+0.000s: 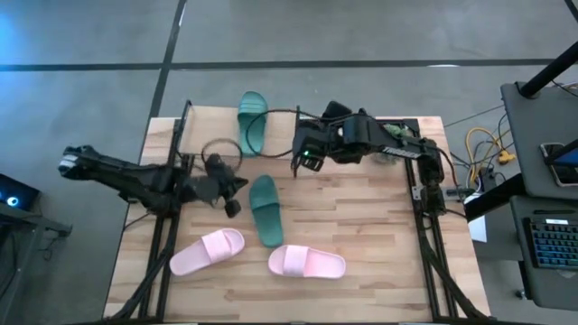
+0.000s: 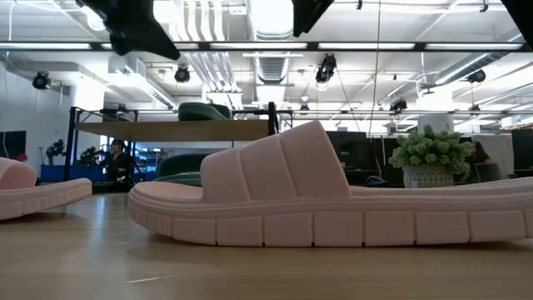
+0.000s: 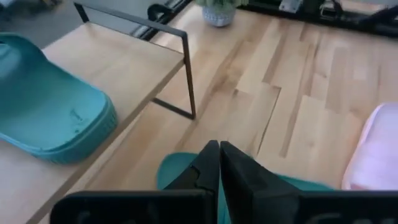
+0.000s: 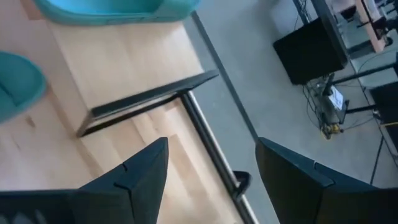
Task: Pick and place slides into the shelf
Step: Put the blue slide on the shelf
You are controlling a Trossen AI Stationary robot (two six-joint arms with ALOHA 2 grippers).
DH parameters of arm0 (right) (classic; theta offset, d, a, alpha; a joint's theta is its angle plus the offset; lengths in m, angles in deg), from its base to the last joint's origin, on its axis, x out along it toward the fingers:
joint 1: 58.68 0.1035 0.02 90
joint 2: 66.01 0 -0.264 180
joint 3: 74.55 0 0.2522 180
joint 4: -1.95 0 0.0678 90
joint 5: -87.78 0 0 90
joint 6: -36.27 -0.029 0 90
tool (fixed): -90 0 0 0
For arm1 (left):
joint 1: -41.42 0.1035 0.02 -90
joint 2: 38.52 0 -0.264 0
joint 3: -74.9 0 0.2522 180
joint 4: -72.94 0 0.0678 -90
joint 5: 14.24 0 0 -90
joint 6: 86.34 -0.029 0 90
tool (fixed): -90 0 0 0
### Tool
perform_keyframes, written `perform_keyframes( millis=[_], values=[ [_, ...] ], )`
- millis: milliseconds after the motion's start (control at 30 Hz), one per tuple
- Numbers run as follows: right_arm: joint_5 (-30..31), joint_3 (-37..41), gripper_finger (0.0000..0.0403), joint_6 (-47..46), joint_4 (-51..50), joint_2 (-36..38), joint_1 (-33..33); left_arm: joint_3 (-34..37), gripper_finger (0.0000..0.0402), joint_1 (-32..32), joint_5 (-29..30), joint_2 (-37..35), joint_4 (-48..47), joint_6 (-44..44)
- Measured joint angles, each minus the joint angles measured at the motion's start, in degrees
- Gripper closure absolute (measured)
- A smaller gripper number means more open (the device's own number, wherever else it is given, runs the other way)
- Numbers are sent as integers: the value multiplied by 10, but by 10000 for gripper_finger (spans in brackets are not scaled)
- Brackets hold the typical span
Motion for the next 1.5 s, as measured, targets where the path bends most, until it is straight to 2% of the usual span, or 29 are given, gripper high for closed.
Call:
perform_keyframes(
  millis=[100, 200, 433, 567, 667, 767, 1000, 1233, 1500],
  values=[
    [0, 0, 170, 12, 0, 21, -26, 0, 402, -54, 60, 31, 3, 0],
    [0, 0, 170, 20, 1, 46, -56, 0, 402, -88, 80, 86, 2, 33],
    [0, 0, 169, 43, -1, 90, -129, -26, 402, -109, 116, 237, 10, 140],
    [-3, 0, 171, 55, -4, 111, -155, -52, 399, -109, 127, 291, 9, 183],
    [-7, 0, 171, 59, -8, 122, -167, -66, 379, -109, 122, 311, -5, 244],
    [-22, 0, 171, 63, -10, 129, -177, -69, 344, -112, 112, 316, -6, 268],
    [-30, 3, 172, 92, -9, 126, -191, -66, 262, -120, 84, 326, -18, 231],
    [-30, 31, 172, 112, 23, 125, -212, -62, 253, -114, 111, 353, -85, 226],
    [-32, 97, 172, 114, 57, 125, -230, -57, 253, -99, 115, 381, -94, 240]
  ],
)
